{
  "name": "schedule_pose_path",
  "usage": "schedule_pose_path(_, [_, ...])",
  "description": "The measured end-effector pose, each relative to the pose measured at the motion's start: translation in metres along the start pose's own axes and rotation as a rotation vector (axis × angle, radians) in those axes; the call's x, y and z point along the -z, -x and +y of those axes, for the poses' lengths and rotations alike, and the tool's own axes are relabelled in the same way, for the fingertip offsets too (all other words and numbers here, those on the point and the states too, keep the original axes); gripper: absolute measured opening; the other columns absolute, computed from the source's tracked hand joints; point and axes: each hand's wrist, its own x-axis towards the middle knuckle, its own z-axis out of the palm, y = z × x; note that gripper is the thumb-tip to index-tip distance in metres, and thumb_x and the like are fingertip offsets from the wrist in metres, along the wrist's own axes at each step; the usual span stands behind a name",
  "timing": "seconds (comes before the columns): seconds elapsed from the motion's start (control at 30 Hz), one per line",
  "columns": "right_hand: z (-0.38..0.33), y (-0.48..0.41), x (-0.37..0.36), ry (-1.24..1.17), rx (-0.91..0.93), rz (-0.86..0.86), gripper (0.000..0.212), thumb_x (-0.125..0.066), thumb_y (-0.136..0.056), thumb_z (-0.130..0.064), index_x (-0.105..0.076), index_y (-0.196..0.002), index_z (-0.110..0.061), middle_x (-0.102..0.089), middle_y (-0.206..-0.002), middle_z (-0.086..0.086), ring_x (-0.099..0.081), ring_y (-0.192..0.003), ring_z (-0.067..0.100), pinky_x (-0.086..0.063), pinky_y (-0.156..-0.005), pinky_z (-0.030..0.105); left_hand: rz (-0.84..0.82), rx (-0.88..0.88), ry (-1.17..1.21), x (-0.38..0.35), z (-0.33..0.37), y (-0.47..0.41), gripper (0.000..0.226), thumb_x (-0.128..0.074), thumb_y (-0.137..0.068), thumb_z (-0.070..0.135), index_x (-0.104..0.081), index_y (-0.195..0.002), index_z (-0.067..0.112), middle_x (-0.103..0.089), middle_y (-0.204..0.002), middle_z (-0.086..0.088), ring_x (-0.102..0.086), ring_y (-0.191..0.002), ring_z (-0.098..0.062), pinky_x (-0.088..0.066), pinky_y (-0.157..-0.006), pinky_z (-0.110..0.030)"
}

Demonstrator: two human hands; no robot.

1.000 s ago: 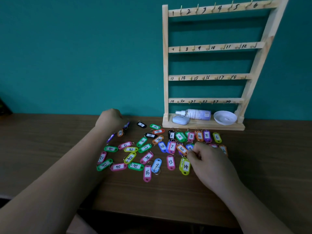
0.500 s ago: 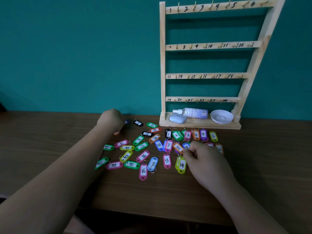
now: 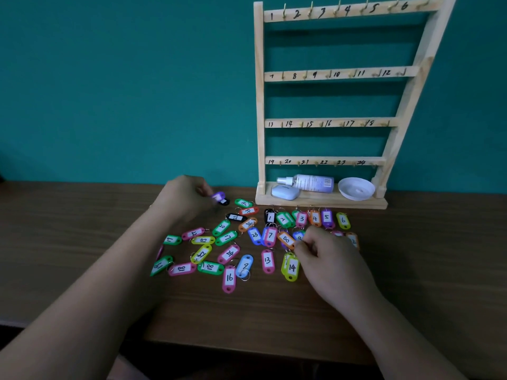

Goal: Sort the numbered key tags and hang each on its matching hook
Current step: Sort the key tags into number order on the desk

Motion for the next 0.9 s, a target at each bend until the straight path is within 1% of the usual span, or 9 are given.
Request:
schedule_pose_path(0.1, [-0.002, -0.001, 0.002, -0.106, -0.004, 0.015, 0.024, -0.064, -0.104, -0.038, -0.060, -0.083, -0.028, -0.061, -0.062, -0.002, -0.061, -0.057, 0.010, -0.042, -0.050, 0.032, -0.093, -0.059, 0.106, 0.004, 0.021, 0.030, 0.014, -0.080, -0.089, 0.046, -0.076, -0.086, 0.032, -0.076, -0.081, 0.016, -0.069, -0.083, -0.003, -0.051, -0.072, -0.026])
schedule_pose_path(0.2, [-0.007, 0.002, 0.006, -0.264, 0.057, 0.073, 0.019, -0.067, -0.102, -0.034, -0.061, -0.084, -0.032, -0.064, -0.066, -0.008, -0.063, -0.063, 0.007, -0.045, -0.053, 0.026, -0.205, -0.113, 0.204, 0.008, 0.042, 0.058, 0.010, -0.079, -0.093, 0.040, -0.079, -0.092, 0.031, -0.079, -0.086, 0.015, -0.072, -0.084, -0.004, -0.049, -0.074, -0.023])
schedule_pose_path(0.27, [-0.012, 0.004, 0.011, -0.390, 0.089, 0.071, 0.008, -0.070, -0.100, -0.038, -0.065, -0.094, -0.035, -0.068, -0.082, -0.018, -0.066, -0.075, 0.002, -0.049, -0.061, 0.022, -0.307, -0.155, 0.286, 0.005, 0.054, 0.073, 0.005, -0.077, -0.096, 0.031, -0.080, -0.095, 0.027, -0.081, -0.088, 0.007, -0.073, -0.085, -0.009, -0.051, -0.078, -0.025])
schedule_pose_path(0.33, [-0.015, 0.006, 0.014, -0.506, 0.100, 0.008, 0.011, -0.070, -0.099, -0.044, -0.065, -0.108, -0.041, -0.068, -0.098, -0.025, -0.067, -0.091, -0.003, -0.052, -0.070, 0.017, -0.392, -0.199, 0.321, -0.001, 0.064, 0.088, 0.008, -0.075, -0.098, 0.025, -0.081, -0.098, 0.030, -0.081, -0.088, 0.005, -0.074, -0.087, -0.012, -0.054, -0.086, -0.031])
schedule_pose_path(0.47, [-0.017, 0.006, 0.014, -0.625, 0.141, -0.020, 0.016, -0.074, -0.100, -0.034, -0.070, -0.114, -0.040, -0.070, -0.108, -0.024, -0.068, -0.104, 0.000, -0.057, -0.084, 0.026, -0.462, -0.234, 0.304, -0.014, 0.067, 0.103, 0.018, -0.070, -0.101, 0.029, -0.081, -0.104, 0.043, -0.079, -0.084, 0.011, -0.073, -0.083, -0.012, -0.054, -0.079, -0.033])
schedule_pose_path(0.57, [-0.014, 0.003, 0.014, -0.615, 0.144, -0.031, 0.015, -0.076, -0.098, -0.020, -0.075, -0.102, -0.034, -0.075, -0.099, -0.019, -0.072, -0.098, 0.003, -0.059, -0.085, 0.029, -0.404, -0.229, 0.375, -0.019, 0.064, 0.105, 0.012, -0.078, -0.095, 0.032, -0.078, -0.105, 0.039, -0.079, -0.087, 0.006, -0.071, -0.076, -0.020, -0.054, -0.073, -0.036])
schedule_pose_path(0.67, [-0.011, 0.003, 0.016, -0.637, 0.143, -0.069, 0.015, -0.077, -0.098, -0.017, -0.076, -0.098, -0.032, -0.077, -0.093, -0.011, -0.074, -0.091, 0.009, -0.061, -0.084, 0.037, -0.275, -0.212, 0.478, -0.023, 0.061, 0.106, 0.019, -0.088, -0.086, 0.031, -0.072, -0.094, 0.027, -0.079, -0.083, 0.003, -0.066, -0.060, -0.005, -0.048, -0.059, -0.022])
schedule_pose_path(0.8, [-0.009, 0.004, 0.021, -0.674, 0.156, -0.128, 0.017, -0.071, -0.103, -0.021, -0.076, -0.097, -0.036, -0.079, -0.089, -0.010, -0.073, -0.080, 0.008, -0.052, -0.067, 0.016, -0.186, -0.256, 0.521, -0.029, 0.060, 0.105, 0.014, -0.089, -0.084, 0.034, -0.077, -0.085, 0.025, -0.077, -0.078, 0.003, -0.069, -0.069, -0.007, -0.054, -0.069, -0.028])
schedule_pose_path(0.9, [-0.010, 0.005, 0.024, -0.694, 0.150, -0.154, 0.014, -0.070, -0.103, -0.025, -0.077, -0.097, -0.035, -0.080, -0.089, -0.008, -0.073, -0.077, 0.007, -0.050, -0.065, 0.013, -0.161, -0.273, 0.567, -0.031, 0.060, 0.106, 0.009, -0.086, -0.088, 0.034, -0.080, -0.087, 0.027, -0.078, -0.079, 0.001, -0.068, -0.067, -0.009, -0.055, -0.070, -0.032])
